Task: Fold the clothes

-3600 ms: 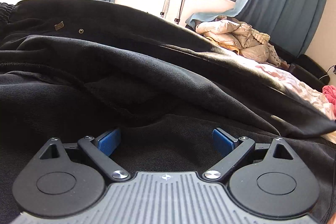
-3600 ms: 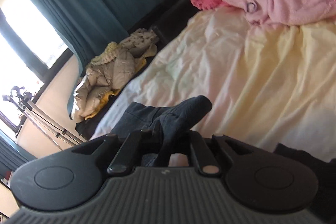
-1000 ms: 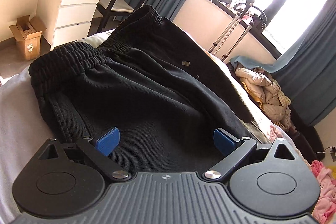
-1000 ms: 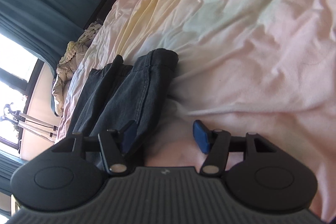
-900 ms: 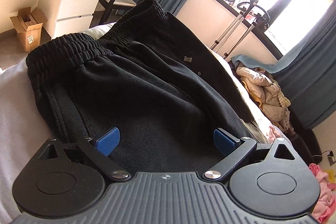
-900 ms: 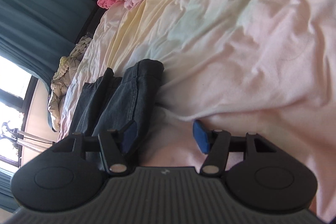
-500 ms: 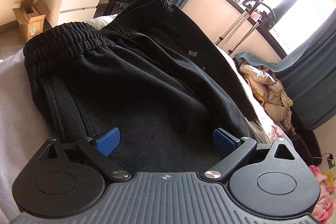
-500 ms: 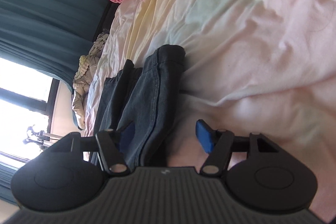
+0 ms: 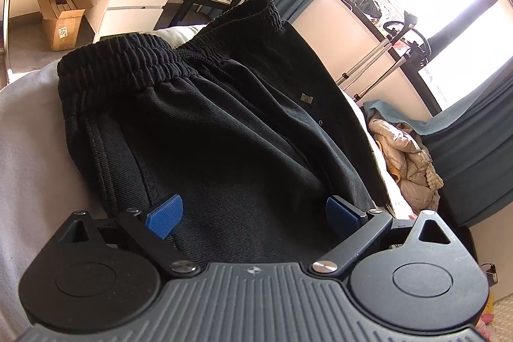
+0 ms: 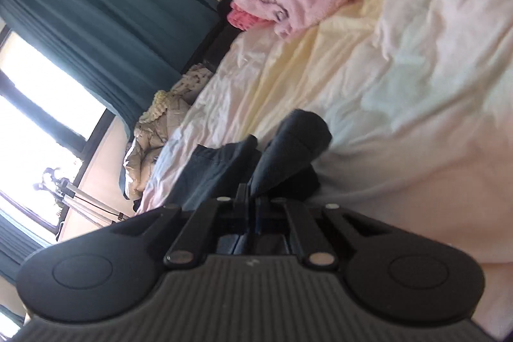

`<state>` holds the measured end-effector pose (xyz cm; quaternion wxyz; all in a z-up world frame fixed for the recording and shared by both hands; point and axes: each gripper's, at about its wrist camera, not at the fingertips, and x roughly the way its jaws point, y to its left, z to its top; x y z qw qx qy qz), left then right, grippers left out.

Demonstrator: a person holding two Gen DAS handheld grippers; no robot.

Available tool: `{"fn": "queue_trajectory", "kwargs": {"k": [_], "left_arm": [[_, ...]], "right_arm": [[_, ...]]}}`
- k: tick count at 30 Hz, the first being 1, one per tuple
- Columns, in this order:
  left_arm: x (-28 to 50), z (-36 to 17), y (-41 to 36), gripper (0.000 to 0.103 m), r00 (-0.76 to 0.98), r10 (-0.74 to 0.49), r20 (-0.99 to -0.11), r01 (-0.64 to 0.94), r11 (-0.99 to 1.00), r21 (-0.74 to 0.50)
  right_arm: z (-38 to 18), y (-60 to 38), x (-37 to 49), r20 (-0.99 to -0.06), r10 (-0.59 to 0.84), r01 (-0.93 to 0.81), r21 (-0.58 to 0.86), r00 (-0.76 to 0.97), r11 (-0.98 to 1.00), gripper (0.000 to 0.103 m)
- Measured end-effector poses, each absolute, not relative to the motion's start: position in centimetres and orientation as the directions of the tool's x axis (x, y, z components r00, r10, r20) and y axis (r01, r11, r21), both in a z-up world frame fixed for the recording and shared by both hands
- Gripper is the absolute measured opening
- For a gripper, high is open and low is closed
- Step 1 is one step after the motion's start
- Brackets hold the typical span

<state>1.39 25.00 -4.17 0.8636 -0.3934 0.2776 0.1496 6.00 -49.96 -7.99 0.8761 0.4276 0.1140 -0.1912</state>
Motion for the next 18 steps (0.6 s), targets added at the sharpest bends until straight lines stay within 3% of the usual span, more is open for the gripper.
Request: {"fn": "queue_trajectory", "kwargs": {"k": [2, 4, 7, 10, 15, 18], "left_arm": [[1.0, -4.1, 25.4, 0.097, 0.805, 0.046, -0.591, -0.485, 0.625, -0.612], [0.4, -4.1, 26.0, 0.097, 0.807, 0.056, -0.588, -0.501, 0.592, -0.631], [-0.8, -4.0, 27.0, 0.097, 0.805, 0.103, -0.584, -0.540, 0.535, -0.650], [-2.1, -3.3, 27.9, 0.097, 0.800, 0.187, -0.570, -0.579, 0.489, -0.652], [-3.7, -3.1, 29.2, 0.097, 0.749, 0.283, -0.599, -0.661, 0.385, -0.644], [-3.8, -4.1, 30.5, 0.097, 0.727, 0.261, -0.635, -0.686, 0.309, -0.658]], "right_arm": [[-7.3, -49.7, 5.4, -0.327, -0.287, 0.435, 0.703, 0.900, 0.563, 0.004], [-8.7, -50.8, 5.2, -0.391, -0.312, 0.499, 0.715, 0.866, 0.490, 0.004], [-12.7, -52.9, 5.5, -0.553, -0.233, 0.599, 0.728, 0.800, 0.334, 0.004], [-15.5, -54.2, 5.1, -0.594, -0.151, 0.613, 0.760, 0.790, 0.216, 0.006], [-13.1, -53.7, 5.8, -0.579, -0.204, 0.607, 0.683, 0.789, 0.406, 0.011], [-12.5, -53.3, 6.0, -0.570, -0.226, 0.602, 0.653, 0.790, 0.459, 0.011]]}}
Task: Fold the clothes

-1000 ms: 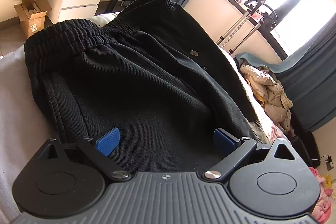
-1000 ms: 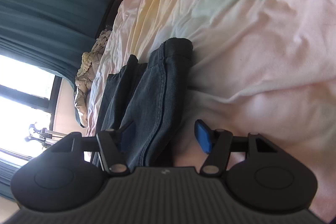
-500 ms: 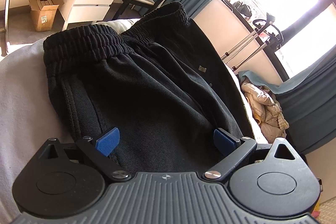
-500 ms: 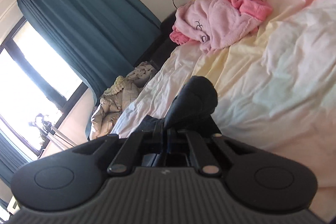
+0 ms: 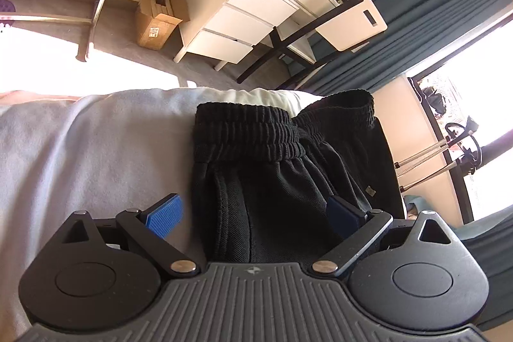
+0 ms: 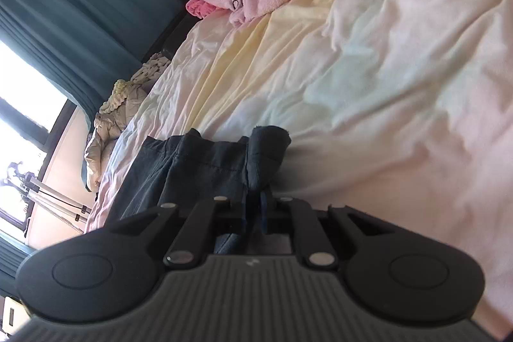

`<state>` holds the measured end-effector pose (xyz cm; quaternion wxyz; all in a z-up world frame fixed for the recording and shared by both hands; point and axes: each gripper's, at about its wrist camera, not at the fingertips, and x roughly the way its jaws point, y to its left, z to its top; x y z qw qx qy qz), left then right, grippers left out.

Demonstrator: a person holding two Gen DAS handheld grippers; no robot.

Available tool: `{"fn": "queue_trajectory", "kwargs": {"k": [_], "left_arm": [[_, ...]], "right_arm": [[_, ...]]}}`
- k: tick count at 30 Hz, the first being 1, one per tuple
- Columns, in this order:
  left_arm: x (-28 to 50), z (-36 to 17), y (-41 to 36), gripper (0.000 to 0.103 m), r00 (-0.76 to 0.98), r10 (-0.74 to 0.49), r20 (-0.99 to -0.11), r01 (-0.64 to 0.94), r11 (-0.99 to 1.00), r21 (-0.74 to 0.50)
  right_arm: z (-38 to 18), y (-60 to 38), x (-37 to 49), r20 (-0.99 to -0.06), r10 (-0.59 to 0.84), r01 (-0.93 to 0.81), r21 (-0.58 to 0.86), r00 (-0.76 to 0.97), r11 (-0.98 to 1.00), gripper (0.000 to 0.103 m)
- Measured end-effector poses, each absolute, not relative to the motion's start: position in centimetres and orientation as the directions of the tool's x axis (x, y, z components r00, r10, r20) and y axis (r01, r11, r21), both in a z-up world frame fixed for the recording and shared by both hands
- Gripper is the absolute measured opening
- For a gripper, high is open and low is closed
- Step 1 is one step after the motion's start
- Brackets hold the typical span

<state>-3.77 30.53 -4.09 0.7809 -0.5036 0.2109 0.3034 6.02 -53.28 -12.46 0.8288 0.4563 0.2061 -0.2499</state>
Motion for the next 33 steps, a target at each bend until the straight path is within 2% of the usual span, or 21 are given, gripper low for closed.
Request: {"fn": "queue_trajectory", "kwargs": {"k": [5, 8, 11, 13, 15, 19, 22, 24, 30, 32, 33], "left_arm": [[-2.8, -6.3, 31.7, 0.096, 0.754, 0.133, -0.643, -0.655, 0.231, -0.720], [-1.8, -7.6, 32.2, 0.093, 0.757, 0.064, -0.651, -0.649, 0.193, -0.736], [-1.5, -8.0, 32.5, 0.090, 0.760, 0.052, -0.647, -0.645, 0.179, -0.743], [-1.4, -8.2, 32.7, 0.085, 0.777, 0.033, -0.629, -0.625, 0.167, -0.762], [-1.2, -8.5, 32.8, 0.085, 0.795, 0.000, -0.607, -0.600, 0.153, -0.786], [-0.4, -9.2, 33.2, 0.083, 0.859, -0.105, -0.501, -0.488, 0.126, -0.864], [-0.1, -9.5, 33.0, 0.071, 0.853, -0.112, -0.510, -0.495, 0.133, -0.858], [0.1, -9.8, 32.9, 0.069, 0.848, -0.116, -0.517, -0.502, 0.136, -0.854], [1.9, -10.3, 31.7, 0.068, 0.810, -0.141, -0.569, -0.540, 0.199, -0.818], [2.2, -10.0, 31.0, 0.067, 0.789, -0.109, -0.604, -0.571, 0.232, -0.787], [2.2, -9.9, 30.6, 0.057, 0.776, -0.086, -0.624, -0.590, 0.249, -0.768]], "right_arm": [[-13.8, -54.1, 5.9, -0.595, -0.223, 0.630, 0.671, 0.772, 0.391, 0.021], [-14.5, -54.4, 5.9, -0.594, -0.221, 0.631, 0.686, 0.773, 0.363, 0.022], [-14.7, -54.3, 6.0, -0.582, -0.208, 0.615, 0.705, 0.786, 0.352, 0.023], [-14.5, -53.7, 6.3, -0.572, -0.193, 0.599, 0.712, 0.797, 0.367, 0.024], [-14.2, -52.8, 6.8, -0.561, -0.178, 0.581, 0.710, 0.808, 0.398, 0.035], [-14.2, -51.5, 7.6, -0.578, -0.226, 0.613, 0.667, 0.784, 0.423, 0.036], [-14.9, -50.8, 8.0, -0.583, -0.220, 0.619, 0.683, 0.782, 0.388, 0.036], [-14.8, -50.5, 7.8, -0.571, -0.245, 0.620, 0.692, 0.784, 0.370, 0.036], [-14.8, -50.1, 7.4, -0.536, -0.260, 0.595, 0.748, 0.803, 0.296, 0.036], [-15.0, -50.2, 7.6, -0.536, -0.254, 0.592, 0.755, 0.805, 0.283, 0.036], [-15.2, -50.4, 7.7, -0.534, -0.251, 0.588, 0.762, 0.808, 0.272, 0.035]]}}
